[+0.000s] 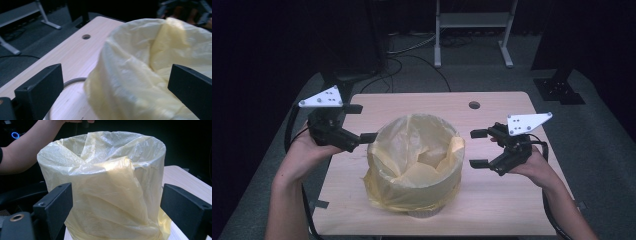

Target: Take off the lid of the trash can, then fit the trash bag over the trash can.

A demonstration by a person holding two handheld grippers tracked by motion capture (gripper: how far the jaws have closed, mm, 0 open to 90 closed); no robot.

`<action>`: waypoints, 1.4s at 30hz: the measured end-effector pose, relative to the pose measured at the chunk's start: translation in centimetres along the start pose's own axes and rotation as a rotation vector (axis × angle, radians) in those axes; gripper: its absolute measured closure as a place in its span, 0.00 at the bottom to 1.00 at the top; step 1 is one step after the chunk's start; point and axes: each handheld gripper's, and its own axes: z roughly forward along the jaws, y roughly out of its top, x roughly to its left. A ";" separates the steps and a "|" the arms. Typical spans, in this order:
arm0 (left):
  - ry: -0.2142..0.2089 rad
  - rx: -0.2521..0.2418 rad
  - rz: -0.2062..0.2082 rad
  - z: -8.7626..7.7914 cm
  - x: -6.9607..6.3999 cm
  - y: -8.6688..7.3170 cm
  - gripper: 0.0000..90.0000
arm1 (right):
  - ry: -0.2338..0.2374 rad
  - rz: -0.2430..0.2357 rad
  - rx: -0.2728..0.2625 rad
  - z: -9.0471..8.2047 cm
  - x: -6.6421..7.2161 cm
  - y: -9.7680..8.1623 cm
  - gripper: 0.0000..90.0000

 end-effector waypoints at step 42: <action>0.257 0.063 -0.231 11.7 9.7 -14.2 0.00 | -0.018 0.013 0.004 -0.4 -0.3 -0.2 0.11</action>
